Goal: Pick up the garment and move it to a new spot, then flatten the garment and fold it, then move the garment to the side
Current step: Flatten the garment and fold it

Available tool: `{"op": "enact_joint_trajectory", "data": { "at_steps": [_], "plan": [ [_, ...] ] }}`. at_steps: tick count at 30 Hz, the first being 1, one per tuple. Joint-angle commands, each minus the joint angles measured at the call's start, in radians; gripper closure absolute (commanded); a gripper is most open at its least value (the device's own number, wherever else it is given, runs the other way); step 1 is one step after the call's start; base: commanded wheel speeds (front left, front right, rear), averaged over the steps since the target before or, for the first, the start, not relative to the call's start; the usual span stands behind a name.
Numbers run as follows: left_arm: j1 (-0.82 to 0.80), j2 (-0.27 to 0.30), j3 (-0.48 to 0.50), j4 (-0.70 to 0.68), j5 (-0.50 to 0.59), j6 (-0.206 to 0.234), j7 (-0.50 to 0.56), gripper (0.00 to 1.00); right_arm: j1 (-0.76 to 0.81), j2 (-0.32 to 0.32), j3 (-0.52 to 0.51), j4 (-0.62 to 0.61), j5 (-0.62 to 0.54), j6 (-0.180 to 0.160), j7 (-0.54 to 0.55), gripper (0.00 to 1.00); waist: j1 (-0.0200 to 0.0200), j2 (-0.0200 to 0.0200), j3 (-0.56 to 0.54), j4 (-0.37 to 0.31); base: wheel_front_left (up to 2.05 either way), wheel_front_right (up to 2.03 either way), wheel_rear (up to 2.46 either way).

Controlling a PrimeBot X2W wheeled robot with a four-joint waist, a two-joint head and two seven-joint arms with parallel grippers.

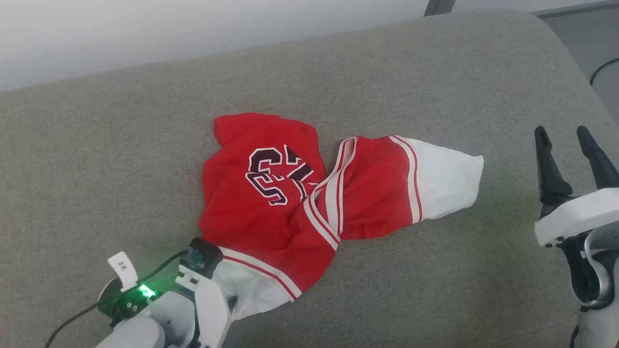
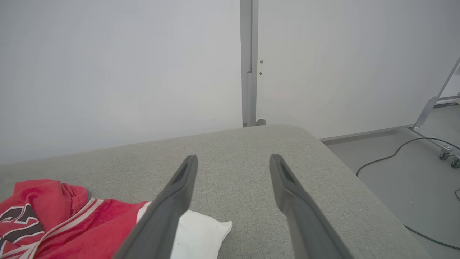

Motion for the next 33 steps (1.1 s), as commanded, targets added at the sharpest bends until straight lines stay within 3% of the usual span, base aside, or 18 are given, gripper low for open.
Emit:
{"op": "enact_joint_trajectory", "data": {
  "at_steps": [1,2,9,16,22,28,29,30,31,32,33],
  "plan": [
    [0.0,-0.02,-0.026,0.067,0.019,-0.001,0.013,0.61,-0.005,-0.001,0.002,0.004,0.008,0.0,-0.009,0.0,0.0,-0.0001,0.002,-0.001,0.0,0.0,0.0],
    [-0.006,-0.023,-0.036,0.081,0.027,-0.004,0.015,1.0,-0.007,-0.002,0.003,0.006,0.011,0.0,-0.012,0.0,0.0,-0.0001,0.002,-0.001,0.0,0.0,0.0],
    [-0.021,-0.012,-0.033,0.091,-0.001,-0.035,0.018,1.0,-0.001,-0.015,-0.023,0.015,0.026,0.0,-0.02,0.0,0.0,-0.0001,-0.007,0.023,0.0,0.0,0.0],
    [-0.038,0.112,0.093,-0.004,-0.02,0.023,-0.009,1.0,0.027,-0.02,-0.057,0.005,0.017,0.0,-0.008,0.0,0.0,-0.0001,-0.034,0.068,0.0,0.0,0.0],
    [-0.031,0.201,0.174,0.015,-0.048,0.035,-0.046,1.0,0.036,-0.02,-0.051,0.008,0.013,0.0,0.0,0.0,0.0,-0.0001,-0.05,0.092,0.0,0.0,0.0],
    [-0.035,0.203,0.202,0.11,-0.089,-0.008,-0.085,1.0,0.037,-0.013,-0.04,0.014,0.007,0.0,0.009,0.0,0.0,-0.0001,-0.057,0.104,0.0,0.0,0.0],
    [-0.039,0.198,0.2,0.129,-0.091,-0.015,-0.096,0.89,0.037,-0.013,-0.038,0.014,0.007,0.0,0.01,0.0,0.0,-0.0001,-0.058,0.106,0.0,0.0,0.0],
    [-0.043,0.192,0.196,0.146,-0.089,-0.022,-0.107,0.67,0.038,-0.012,-0.037,0.015,0.008,0.0,0.01,0.0,0.0,-0.0001,-0.058,0.108,0.0,0.0,0.0],
    [-0.046,0.181,0.189,0.161,-0.089,-0.032,-0.115,0.53,0.038,-0.01,-0.036,0.015,0.008,0.0,0.009,0.0,0.0,-0.0001,-0.059,0.11,0.0,0.0,0.0],
    [-0.05,0.17,0.186,0.174,-0.091,-0.039,-0.124,0.22,0.038,-0.01,-0.035,0.016,0.008,0.0,0.01,0.0,0.0,-0.0001,-0.061,0.111,0.0,0.0,0.0],
    [-0.055,0.166,0.18,0.187,-0.086,-0.048,-0.132,0.0,0.038,-0.01,-0.035,0.017,0.007,0.0,0.011,0.0,0.0,-0.0001,-0.062,0.113,0.0,0.0,0.0]
  ]
}}
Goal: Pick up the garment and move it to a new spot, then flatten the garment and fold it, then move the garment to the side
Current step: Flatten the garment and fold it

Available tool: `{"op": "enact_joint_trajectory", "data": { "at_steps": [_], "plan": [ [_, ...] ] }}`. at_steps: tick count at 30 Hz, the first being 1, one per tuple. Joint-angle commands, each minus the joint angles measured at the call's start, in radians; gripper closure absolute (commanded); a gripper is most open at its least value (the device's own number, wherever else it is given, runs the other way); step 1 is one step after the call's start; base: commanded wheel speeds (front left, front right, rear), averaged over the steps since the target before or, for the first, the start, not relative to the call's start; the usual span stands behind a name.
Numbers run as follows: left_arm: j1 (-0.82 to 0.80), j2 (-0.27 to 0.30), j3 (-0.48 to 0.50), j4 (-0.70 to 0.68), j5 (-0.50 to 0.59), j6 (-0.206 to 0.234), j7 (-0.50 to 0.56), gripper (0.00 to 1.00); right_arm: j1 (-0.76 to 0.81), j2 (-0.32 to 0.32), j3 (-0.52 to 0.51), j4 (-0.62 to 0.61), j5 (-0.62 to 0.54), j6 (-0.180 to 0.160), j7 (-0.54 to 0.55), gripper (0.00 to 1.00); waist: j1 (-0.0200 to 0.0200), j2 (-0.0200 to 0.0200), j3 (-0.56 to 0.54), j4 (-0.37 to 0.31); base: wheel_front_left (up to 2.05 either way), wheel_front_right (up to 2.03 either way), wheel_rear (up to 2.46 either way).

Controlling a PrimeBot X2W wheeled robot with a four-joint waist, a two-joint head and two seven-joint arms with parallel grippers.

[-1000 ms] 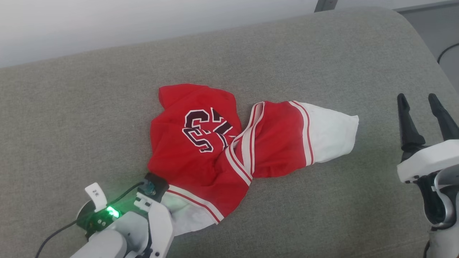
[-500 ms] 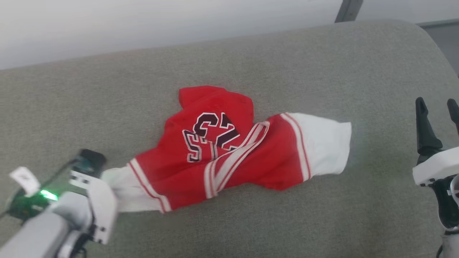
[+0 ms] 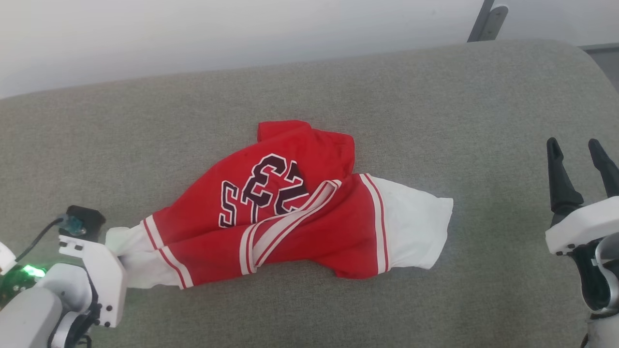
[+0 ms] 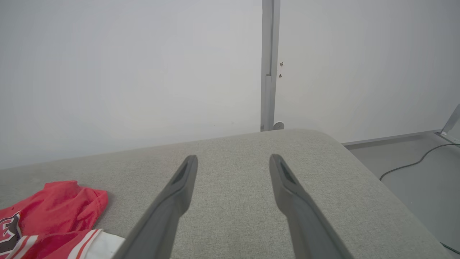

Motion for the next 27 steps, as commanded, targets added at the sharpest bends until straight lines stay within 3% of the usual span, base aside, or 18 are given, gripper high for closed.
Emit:
{"op": "enact_joint_trajectory", "data": {
  "at_steps": [1,11,17,23,27],
  "plan": [
    [-0.015,-0.008,-0.004,0.015,0.003,-0.01,-0.011,0.0,0.01,0.001,0.001,0.001,-0.003,0.0,0.001,0.0,0.0,0.0,-0.003,0.003,0.0,0.0,0.0],
    [-0.039,0.001,-0.022,-0.021,-0.003,-0.046,0.011,0.0,0.02,0.005,-0.01,-0.006,-0.001,0.0,0.004,0.0,0.0,0.0,-0.014,0.017,0.0,0.0,0.0],
    [-0.006,0.042,-0.054,-0.148,-0.008,-0.045,0.105,0.0,0.024,0.013,-0.013,-0.012,-0.001,0.0,0.003,0.0,0.0,0.0,-0.011,0.015,0.0,0.0,0.0],
    [-0.014,0.074,-0.104,-0.226,0.052,-0.051,0.162,0.0,0.008,0.016,-0.009,-0.018,0.003,0.0,-0.005,0.0,0.0,0.0,0.012,0.001,0.0,0.0,0.0],
    [-0.039,0.053,-0.135,-0.184,0.095,-0.06,0.144,0.0,-0.007,0.018,0.001,-0.02,0.007,0.0,-0.011,0.0,0.0,0.0,0.036,-0.015,0.0,0.0,0.0]
  ]
}}
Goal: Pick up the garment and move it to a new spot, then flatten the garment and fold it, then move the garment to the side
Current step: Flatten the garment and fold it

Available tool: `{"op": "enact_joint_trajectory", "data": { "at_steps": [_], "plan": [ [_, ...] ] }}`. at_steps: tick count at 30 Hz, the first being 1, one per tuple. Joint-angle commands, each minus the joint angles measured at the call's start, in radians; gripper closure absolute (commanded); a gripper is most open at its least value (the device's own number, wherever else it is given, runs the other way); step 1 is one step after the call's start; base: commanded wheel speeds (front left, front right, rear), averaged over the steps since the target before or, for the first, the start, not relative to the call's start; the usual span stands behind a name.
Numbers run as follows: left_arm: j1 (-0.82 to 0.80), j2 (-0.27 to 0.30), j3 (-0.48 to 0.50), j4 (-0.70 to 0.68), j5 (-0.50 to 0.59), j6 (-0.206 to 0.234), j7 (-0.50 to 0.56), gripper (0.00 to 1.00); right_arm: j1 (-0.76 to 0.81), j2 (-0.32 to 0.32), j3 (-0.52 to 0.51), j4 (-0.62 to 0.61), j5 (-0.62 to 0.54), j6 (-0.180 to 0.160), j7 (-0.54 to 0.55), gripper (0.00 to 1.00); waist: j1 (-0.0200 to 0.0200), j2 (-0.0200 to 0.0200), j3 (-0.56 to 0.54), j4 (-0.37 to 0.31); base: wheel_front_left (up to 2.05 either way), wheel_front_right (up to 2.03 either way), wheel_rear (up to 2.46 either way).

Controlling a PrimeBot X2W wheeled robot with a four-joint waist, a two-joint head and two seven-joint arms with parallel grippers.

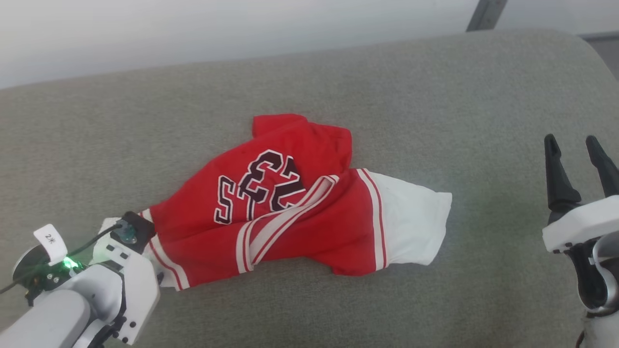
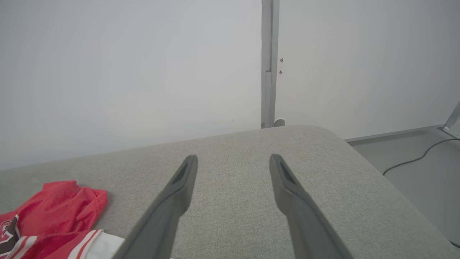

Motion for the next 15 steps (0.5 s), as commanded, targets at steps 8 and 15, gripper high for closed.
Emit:
{"op": "enact_joint_trajectory", "data": {
  "at_steps": [8,15],
  "plan": [
    [-0.032,-0.059,-0.029,0.149,-0.007,-0.04,-0.021,1.0,-0.023,0.002,0.004,0.003,0.008,0.0,-0.013,0.0,0.0,0.0,0.037,-0.033,0.0,0.0,0.0],
    [-0.05,-0.044,-0.017,0.142,-0.053,-0.075,0.003,1.0,-0.009,0.006,-0.017,-0.005,0.01,0.0,-0.019,0.0,0.0,0.0,0.041,-0.027,0.0,0.0,0.0]
  ]
}}
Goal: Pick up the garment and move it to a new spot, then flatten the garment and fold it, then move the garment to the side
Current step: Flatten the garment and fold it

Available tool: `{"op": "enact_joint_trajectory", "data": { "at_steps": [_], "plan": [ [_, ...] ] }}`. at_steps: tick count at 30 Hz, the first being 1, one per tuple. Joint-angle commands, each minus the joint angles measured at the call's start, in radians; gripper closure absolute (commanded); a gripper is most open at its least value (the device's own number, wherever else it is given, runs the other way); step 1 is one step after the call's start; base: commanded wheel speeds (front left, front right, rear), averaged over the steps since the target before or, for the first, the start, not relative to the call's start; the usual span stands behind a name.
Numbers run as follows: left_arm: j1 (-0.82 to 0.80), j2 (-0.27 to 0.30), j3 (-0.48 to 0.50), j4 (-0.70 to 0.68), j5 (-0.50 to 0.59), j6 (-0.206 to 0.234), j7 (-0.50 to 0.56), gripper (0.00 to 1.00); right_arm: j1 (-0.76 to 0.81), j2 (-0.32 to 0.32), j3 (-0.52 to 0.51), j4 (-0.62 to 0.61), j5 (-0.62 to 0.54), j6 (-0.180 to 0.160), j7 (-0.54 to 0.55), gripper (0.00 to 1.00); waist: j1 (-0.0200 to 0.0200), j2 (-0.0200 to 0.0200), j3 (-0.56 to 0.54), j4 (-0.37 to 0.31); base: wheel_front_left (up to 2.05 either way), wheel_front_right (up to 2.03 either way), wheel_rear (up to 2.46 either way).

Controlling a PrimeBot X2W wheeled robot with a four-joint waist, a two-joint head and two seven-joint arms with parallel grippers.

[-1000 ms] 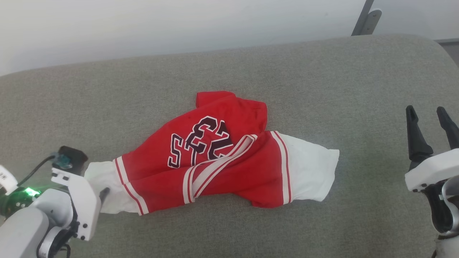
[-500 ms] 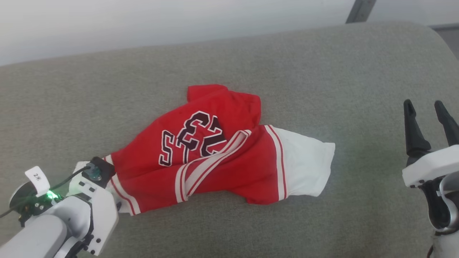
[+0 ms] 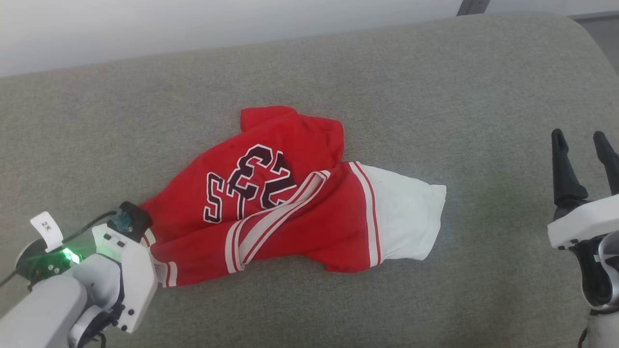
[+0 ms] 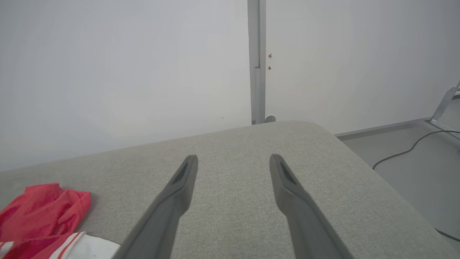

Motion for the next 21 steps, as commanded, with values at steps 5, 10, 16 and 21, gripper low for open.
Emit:
{"op": "enact_joint_trajectory", "data": {
  "at_steps": [5,10,16,21],
  "plan": [
    [-0.032,0.036,0.03,-0.09,-0.039,0.012,0.058,1.0,0.005,0.01,-0.014,-0.011,0.007,0.0,-0.005,0.0,0.0,-0.0001,0.005,0.011,0.0,0.0,0.0],
    [-0.075,0.055,0.066,-0.17,-0.064,0.031,0.089,1.0,-0.006,0.015,-0.008,-0.011,0.011,0.0,-0.007,0.0,0.0,-0.0001,0.014,0.006,0.0,0.0,0.0],
    [-0.134,0.067,0.079,-0.182,-0.039,0.033,0.097,0.95,-0.018,0.018,0.006,-0.003,0.013,0.0,-0.011,0.0,0.0,-0.0001,0.023,-0.01,0.0,0.0,0.0],
    [-0.196,0.04,0.067,-0.123,-0.011,0.003,0.07,0.89,-0.032,0.02,0.023,0.009,0.017,0.0,-0.016,0.0,0.0,-0.0001,0.033,-0.028,0.0,0.0,0.0]
  ]
}}
